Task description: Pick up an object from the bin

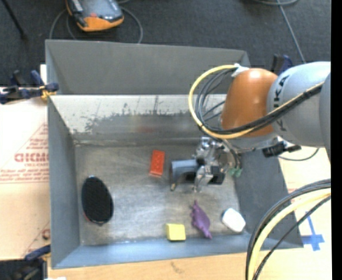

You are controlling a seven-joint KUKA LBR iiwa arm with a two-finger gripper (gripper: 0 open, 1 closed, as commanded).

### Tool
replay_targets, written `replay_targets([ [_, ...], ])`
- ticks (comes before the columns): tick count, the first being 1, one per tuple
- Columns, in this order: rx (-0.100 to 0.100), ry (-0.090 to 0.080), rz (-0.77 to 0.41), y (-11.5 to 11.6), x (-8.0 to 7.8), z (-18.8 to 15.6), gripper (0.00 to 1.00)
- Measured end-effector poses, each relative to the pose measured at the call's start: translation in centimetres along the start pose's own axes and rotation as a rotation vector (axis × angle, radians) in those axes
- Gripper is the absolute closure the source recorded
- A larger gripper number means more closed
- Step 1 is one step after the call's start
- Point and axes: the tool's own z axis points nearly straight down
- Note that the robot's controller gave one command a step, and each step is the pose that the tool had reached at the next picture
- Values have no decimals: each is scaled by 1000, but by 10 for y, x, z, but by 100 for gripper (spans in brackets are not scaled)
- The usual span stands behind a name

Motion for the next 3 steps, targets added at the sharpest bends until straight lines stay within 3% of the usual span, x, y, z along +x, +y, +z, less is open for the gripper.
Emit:
replay_targets([
  [3, 0, 0, -1, 0, 1, -34, 100],
])
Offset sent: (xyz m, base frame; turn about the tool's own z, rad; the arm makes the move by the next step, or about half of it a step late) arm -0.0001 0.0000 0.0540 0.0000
